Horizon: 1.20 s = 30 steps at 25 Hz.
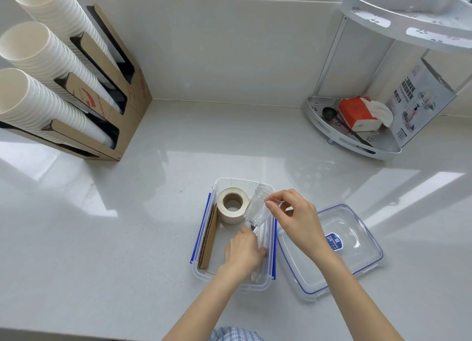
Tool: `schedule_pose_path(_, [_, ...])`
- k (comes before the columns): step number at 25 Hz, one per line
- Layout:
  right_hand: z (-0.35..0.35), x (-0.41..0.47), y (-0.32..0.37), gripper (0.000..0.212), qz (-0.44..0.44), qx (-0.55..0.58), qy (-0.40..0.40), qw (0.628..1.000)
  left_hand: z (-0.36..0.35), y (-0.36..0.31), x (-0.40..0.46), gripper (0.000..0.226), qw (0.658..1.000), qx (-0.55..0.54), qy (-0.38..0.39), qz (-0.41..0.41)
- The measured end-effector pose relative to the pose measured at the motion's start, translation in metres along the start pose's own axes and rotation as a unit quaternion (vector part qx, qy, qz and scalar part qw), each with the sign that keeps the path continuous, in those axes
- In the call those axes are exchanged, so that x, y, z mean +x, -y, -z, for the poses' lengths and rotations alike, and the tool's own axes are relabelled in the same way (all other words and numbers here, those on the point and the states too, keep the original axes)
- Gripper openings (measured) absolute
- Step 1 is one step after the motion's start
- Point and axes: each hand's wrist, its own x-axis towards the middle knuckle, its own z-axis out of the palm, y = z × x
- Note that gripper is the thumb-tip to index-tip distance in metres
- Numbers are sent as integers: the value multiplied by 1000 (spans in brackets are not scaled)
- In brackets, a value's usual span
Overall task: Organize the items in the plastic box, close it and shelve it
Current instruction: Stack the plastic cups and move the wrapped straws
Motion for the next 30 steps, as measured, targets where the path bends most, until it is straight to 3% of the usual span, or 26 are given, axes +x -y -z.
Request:
schedule_pose_path(7, [0,2,-2,7,-18,8,-15,1000,14,-1,2,9,983,-157,97,-3])
schedule_pose_path(12, [3,2,-4,7,-26,4,-22,999,16,-5,-2,3,936,-307,168,-14])
schedule_pose_path(17, [5,2,-4,8,-30,9,-22,999,19,-8,-5,13,890,-406,207,4])
schedule_pose_path(21, [9,3,-2,7,-26,13,-32,999,24,-8,-8,19,876,-435,205,30])
schedule_pose_path(27, [22,4,9,16,-16,55,-98,994,35,-7,-15,4,843,-503,188,42])
schedule_pose_path(30, [32,8,12,18,-27,75,-134,988,45,2,-19,12,862,-488,137,14])
